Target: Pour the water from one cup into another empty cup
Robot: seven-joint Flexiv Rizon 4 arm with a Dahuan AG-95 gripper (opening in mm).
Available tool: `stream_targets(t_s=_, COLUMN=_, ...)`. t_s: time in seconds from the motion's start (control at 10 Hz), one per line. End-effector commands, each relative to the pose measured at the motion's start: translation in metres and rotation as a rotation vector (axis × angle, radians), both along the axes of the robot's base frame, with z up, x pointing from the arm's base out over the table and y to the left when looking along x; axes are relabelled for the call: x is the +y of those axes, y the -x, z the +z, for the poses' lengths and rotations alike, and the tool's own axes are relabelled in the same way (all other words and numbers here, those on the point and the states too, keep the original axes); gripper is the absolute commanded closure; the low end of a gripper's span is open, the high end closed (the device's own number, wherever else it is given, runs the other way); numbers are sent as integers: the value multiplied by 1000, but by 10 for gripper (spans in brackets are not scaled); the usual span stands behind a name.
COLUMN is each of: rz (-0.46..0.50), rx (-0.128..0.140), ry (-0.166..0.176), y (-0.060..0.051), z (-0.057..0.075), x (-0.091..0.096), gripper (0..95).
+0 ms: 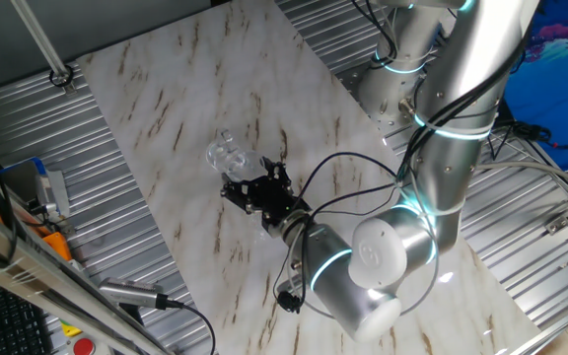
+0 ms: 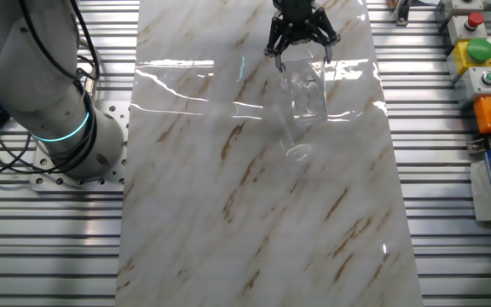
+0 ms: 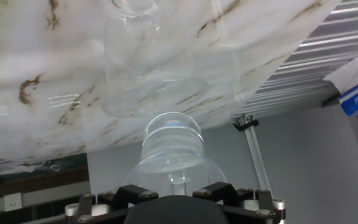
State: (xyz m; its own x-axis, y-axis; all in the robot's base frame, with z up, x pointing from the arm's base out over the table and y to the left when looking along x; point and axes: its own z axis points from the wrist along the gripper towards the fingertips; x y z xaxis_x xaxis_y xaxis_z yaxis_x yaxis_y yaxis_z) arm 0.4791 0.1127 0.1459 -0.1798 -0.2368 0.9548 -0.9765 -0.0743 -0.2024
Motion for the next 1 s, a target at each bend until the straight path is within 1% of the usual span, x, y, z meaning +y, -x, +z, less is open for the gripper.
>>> stream_targets(t_s=0.1, rz=-2, rx=-2, ry=6, y=-1, z=0, x=2, gripper=950)
stream_targets(t_s=0.2, rz=-2, rx=-3, ry=10, y=-1, z=0, x=2, gripper=950)
stream_targets(t_s=0.3, rz=-4, rx=-10, ry=17, y=-1, z=-1, x=4, gripper=950)
stream_targets(t_s=0.8, rz=8, rx=-11, ry=26, y=-2, z=-2, x=7, gripper=950)
stream_targets(t_s=1.0, rz=16, rx=-19, ry=37, y=-2, z=-3, x=9, gripper=950)
